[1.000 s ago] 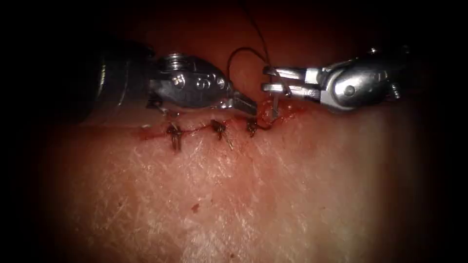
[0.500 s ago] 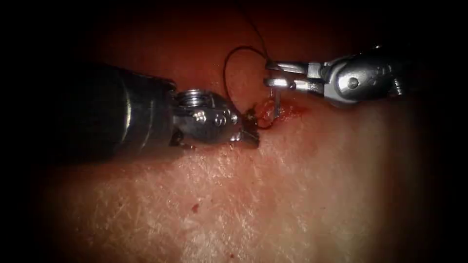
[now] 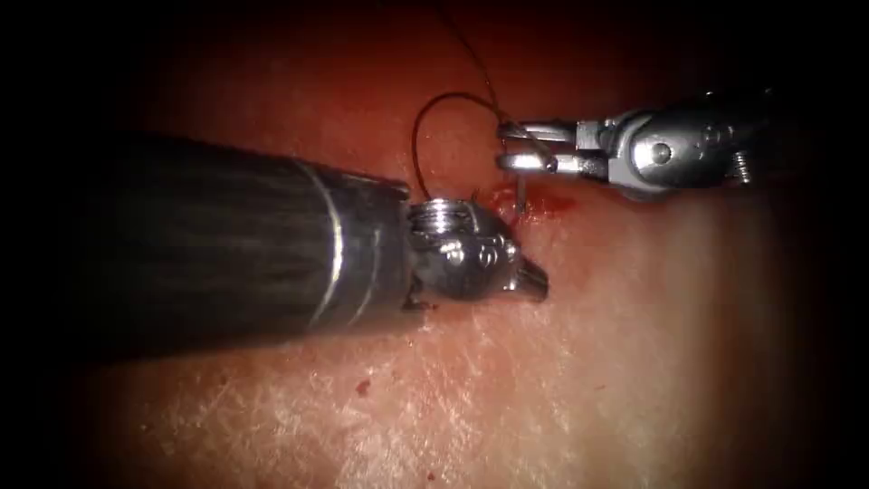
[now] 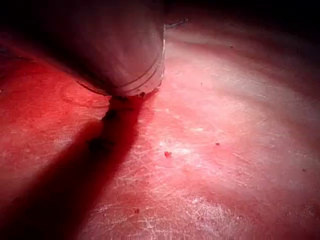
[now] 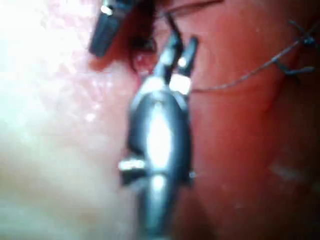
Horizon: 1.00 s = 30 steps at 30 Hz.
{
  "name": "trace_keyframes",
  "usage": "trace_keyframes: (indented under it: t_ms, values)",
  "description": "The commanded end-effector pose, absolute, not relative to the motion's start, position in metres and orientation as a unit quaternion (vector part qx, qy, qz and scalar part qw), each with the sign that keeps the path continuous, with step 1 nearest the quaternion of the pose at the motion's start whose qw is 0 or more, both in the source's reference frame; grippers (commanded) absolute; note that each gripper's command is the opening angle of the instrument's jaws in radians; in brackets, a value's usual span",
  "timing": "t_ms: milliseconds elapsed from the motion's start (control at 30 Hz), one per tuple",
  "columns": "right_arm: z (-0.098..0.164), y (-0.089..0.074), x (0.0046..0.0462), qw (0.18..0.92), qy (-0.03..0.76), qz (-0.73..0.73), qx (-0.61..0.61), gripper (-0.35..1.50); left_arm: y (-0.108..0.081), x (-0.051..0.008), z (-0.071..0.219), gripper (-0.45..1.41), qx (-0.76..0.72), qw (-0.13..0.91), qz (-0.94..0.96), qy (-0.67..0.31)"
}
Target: Wound Closure
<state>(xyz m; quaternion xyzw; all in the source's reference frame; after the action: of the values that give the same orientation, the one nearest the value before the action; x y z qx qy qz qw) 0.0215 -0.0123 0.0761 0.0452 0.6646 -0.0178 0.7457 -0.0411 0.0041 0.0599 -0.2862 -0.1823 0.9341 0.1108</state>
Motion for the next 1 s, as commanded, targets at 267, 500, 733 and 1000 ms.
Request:
trace_keyframes:
  t_ms: [267, 500, 733, 1000]
  values:
    - [0.0769, -0.0122, 0.0221, 0.744, 0.665, 0.009, 0.07, -0.35, 0.0018, -0.0415, 0.0618, -0.43, -0.288, 0.104, 0.935, -0.181]
    - [0.0767, -0.0116, 0.022, 0.742, 0.664, 0.029, 0.085, -0.35, 0.0016, -0.0413, 0.0619, -0.45, -0.288, 0.102, 0.935, -0.181]
    - [0.0767, -0.0107, 0.0219, 0.74, 0.663, 0.05, 0.101, -0.35, 0.0012, -0.0413, 0.0635, -0.45, -0.289, 0.096, 0.935, -0.18]
    - [0.0767, -0.0103, 0.0221, 0.738, 0.658, 0.085, 0.124, -0.35, 0.0012, -0.0412, 0.064, -0.45, -0.29, 0.094, 0.935, -0.181]
